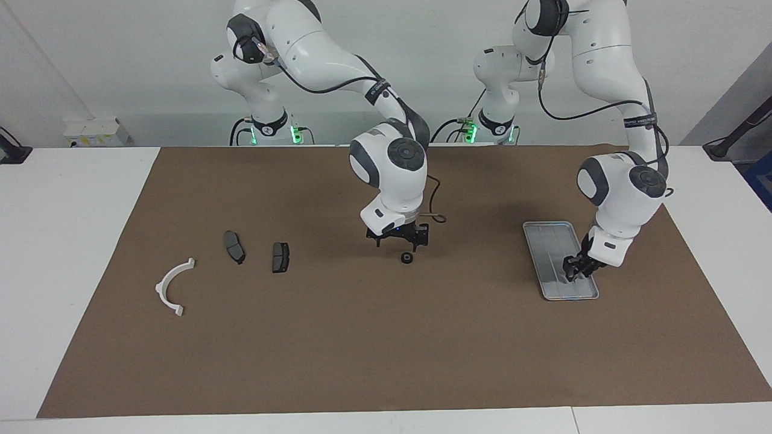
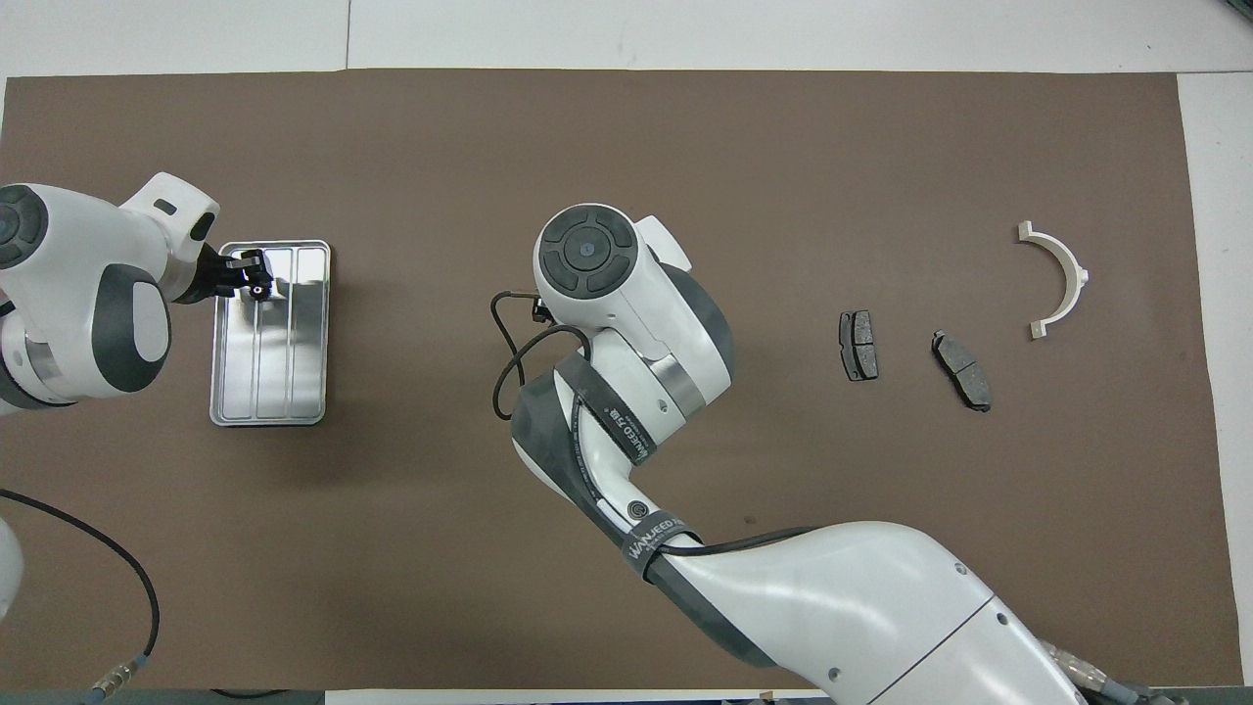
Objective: Place bearing gear from tray to pile
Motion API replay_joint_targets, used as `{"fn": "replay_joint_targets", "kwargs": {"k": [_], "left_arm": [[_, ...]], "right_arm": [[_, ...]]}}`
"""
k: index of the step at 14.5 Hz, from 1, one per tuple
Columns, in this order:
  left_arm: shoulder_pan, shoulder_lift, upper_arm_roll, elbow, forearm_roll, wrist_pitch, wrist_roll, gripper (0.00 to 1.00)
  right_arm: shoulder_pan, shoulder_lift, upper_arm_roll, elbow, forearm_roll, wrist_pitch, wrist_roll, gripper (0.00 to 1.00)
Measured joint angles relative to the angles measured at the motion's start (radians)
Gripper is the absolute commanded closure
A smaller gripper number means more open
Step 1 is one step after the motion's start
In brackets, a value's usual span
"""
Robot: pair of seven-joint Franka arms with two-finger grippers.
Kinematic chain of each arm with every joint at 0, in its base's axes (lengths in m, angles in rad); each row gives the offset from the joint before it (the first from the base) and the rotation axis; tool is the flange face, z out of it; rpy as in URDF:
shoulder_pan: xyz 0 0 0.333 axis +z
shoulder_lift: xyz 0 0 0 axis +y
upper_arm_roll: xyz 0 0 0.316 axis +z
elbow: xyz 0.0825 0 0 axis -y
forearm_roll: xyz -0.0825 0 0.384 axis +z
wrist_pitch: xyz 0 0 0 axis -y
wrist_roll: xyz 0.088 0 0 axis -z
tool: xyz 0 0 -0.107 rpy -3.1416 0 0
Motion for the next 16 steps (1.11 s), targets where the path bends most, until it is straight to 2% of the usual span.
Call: {"fn": "replay_joint_targets", "kwargs": {"k": [2,7,11,13,14,16], "left_arm": [[0.0,0.0,-0.001,-0.001,0.0,0.0,0.0,0.53],[-0.001,0.0,-0.008,-0.009,-0.001,0.0,-0.009,0.64],[-0.001,0.0,-0.009,-0.026,-0.001,0.011,-0.011,0.67],[-0.001,-0.001,-0.009,-0.026,-0.001,0.014,-0.012,0.84],[-0.001,0.0,-0.009,-0.026,-0.001,0.014,-0.012,0.98],[-0.001,-0.001,-0.009,-0.026,-0.002,0.015,-0.012,1.0]], "right_arm": [[0.012,0.011,0.003,0.019,0.0,0.039,0.0,0.01],[0.009,0.04,0.003,0.024,0.003,0.086,-0.038,0.01],[-0.014,0.052,0.003,0.01,0.034,0.089,-0.101,0.02],[-0.027,0.056,0.003,-0.01,0.06,0.089,-0.123,0.02],[-0.032,0.056,0.003,-0.02,0.064,0.089,-0.131,0.02],[-0.037,0.056,0.003,-0.039,0.067,0.091,-0.145,0.03]]}}
